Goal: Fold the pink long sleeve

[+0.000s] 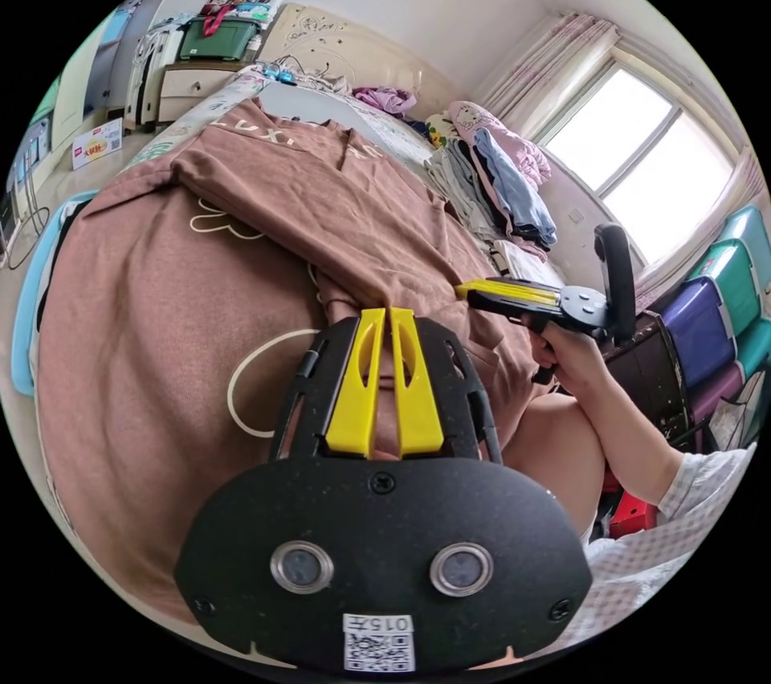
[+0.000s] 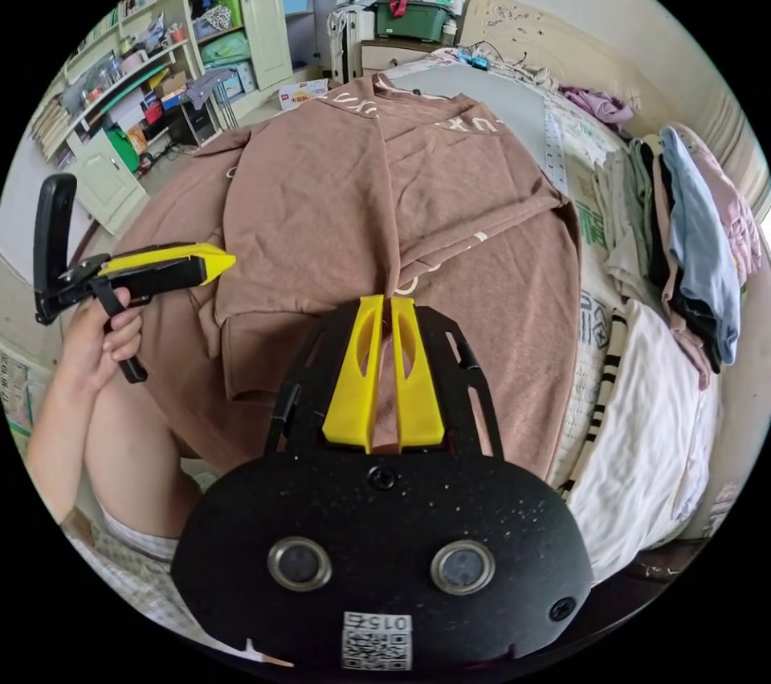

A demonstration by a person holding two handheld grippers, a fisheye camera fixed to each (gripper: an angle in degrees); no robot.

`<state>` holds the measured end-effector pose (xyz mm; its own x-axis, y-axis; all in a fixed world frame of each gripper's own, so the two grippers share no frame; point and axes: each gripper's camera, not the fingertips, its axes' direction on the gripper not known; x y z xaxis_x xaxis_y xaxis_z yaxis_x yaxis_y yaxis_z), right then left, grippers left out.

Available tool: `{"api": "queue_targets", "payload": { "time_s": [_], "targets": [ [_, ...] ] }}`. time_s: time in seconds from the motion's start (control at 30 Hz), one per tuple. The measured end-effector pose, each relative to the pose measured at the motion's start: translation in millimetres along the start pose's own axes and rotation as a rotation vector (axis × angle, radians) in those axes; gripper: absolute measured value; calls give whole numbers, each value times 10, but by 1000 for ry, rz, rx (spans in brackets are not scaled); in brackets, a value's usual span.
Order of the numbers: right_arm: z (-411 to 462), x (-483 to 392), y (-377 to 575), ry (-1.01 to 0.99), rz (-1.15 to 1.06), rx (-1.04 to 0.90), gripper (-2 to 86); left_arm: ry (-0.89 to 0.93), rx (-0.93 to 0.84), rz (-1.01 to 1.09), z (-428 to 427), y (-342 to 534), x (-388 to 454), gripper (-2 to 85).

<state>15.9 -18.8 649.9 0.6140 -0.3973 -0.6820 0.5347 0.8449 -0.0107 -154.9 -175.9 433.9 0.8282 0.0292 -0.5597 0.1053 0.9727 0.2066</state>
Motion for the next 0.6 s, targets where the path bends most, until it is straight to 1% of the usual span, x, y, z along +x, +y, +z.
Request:
{"api": "queue_targets", "payload": {
  "time_s": [0.1,0.33,0.6],
  "targets": [
    [7,-90,7,27,-11,3,5,-7,6,7,11,35,51,1],
    [17,-146,21,6,1,7,6,1,15,0,45,122,144,2],
    [30,-366,40,100,-31,15,12,-43,26,21,91,233,375,6]
  ]
}}
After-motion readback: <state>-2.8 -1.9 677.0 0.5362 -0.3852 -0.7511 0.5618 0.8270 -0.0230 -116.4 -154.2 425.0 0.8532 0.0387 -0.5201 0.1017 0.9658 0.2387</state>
